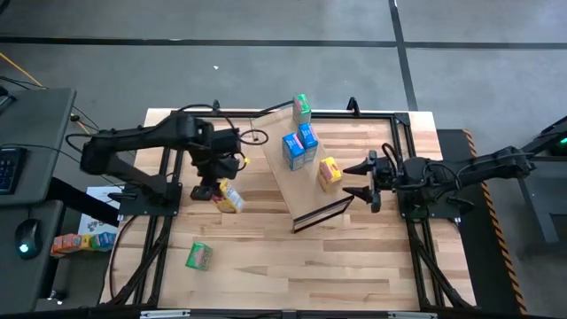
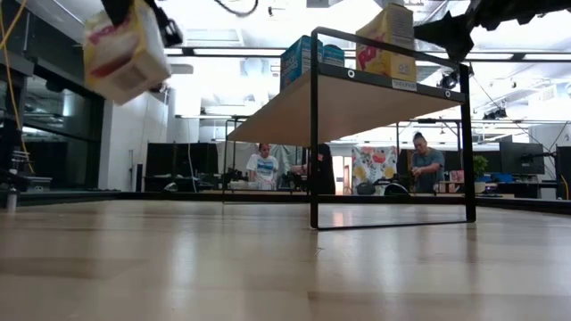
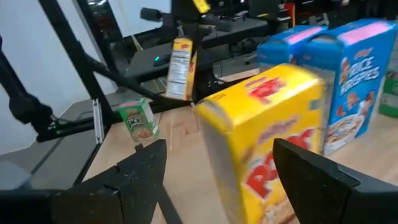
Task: Stack cereal on shelf
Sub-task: Put the yellow cereal box on the shelf aligned with the other yellow cereal box
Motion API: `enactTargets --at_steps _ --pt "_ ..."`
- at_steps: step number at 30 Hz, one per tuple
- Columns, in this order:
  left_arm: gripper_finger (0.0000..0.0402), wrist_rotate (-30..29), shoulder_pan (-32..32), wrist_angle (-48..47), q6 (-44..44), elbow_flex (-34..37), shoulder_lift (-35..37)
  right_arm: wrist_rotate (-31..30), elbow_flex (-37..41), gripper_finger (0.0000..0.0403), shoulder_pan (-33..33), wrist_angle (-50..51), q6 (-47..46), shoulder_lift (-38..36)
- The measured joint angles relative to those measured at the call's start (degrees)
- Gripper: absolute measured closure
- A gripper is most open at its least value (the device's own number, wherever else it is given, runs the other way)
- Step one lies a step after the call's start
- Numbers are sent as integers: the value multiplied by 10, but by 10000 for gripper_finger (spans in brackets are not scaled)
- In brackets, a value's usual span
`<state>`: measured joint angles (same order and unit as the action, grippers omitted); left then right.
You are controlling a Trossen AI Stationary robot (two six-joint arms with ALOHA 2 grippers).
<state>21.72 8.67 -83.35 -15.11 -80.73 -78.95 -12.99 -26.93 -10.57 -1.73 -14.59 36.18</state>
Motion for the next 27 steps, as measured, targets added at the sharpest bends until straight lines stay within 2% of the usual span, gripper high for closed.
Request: enactTargets --at_steps 4,10,15,19,23,27 --pt "284 -2 -11 35 1 0 28 -2 -32 116 0 27 1 -2" --pt "284 -2 -16 92 1 0 47 31 -63 116 0 21 6 3" --pt "284 -2 -17 125 1 0 45 38 -64 116 -12 -53 8 36" --pt "284 -3 -31 140 1 -1 43 50 -68 116 -40 -119 44 78" --pt "284 -1 -63 144 11 -22 43 12 -117 116 -72 -113 62 130" --pt "284 -11 -124 202 16 -32 43 -28 -192 116 -106 -68 80 205"
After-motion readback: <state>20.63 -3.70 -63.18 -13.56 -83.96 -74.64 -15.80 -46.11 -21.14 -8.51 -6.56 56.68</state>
